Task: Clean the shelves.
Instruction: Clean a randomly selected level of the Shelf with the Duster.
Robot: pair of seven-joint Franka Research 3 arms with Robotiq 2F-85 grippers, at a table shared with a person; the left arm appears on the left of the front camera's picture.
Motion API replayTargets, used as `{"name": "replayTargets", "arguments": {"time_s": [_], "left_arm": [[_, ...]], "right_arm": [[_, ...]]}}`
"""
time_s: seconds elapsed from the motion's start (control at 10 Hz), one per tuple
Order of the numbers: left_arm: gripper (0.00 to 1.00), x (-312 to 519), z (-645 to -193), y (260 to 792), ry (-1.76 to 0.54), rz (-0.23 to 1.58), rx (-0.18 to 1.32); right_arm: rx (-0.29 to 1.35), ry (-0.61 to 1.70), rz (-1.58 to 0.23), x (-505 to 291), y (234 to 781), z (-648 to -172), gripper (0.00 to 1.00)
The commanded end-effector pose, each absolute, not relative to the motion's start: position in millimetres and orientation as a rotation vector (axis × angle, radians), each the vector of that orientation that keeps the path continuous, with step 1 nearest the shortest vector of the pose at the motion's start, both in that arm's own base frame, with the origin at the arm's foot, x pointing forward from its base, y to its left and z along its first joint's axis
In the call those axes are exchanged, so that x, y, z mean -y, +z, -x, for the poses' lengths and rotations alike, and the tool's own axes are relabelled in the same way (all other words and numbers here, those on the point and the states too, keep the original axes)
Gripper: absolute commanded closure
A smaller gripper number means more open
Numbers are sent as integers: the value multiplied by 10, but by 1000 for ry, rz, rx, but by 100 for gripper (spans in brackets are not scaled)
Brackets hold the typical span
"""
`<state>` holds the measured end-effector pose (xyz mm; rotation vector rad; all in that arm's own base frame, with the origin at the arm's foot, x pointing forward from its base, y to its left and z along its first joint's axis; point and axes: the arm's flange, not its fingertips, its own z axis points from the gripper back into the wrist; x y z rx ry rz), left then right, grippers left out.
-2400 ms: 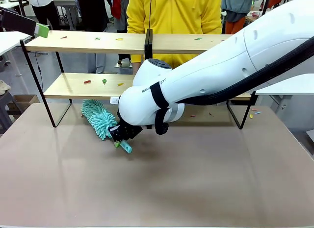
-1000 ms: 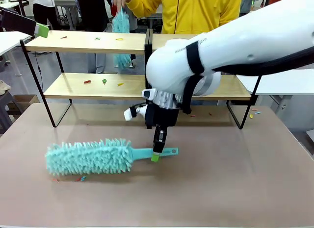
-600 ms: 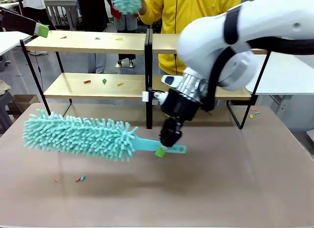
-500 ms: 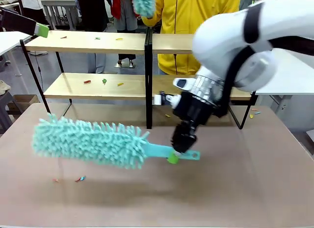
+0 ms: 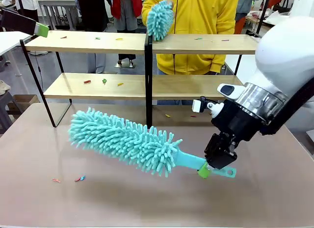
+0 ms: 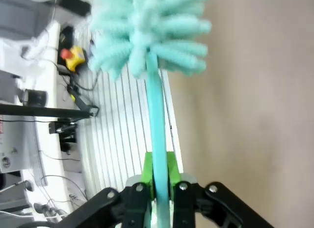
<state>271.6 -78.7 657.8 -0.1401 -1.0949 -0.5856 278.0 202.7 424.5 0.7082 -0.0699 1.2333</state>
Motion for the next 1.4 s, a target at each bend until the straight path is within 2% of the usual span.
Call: {"name": "replayTargets", "arguments": {"time_s": [0.0,0.2,0.5,0.9,1.3], "left_arm": [[0,772,-2723,6567,-590,133,1095],[0,772,-2723,6567,-590,133,1095],[0,772,-2723,6567,-590,133,1095],[0,772,-2723,6567,-590,133,1095],[0,772,-2723,6567,-590,133,1095]], "right_arm": [[-11,1319,-734,-2104,4007,-2839,88],[43,1253,-716,-2061,4150,-2771,88],[-3,1271,-673,-1987,4164,-2838,88],[61,1259,-711,-1653,4250,-2777,88],[53,1269,-717,-1586,4272,-2791,88]]}}
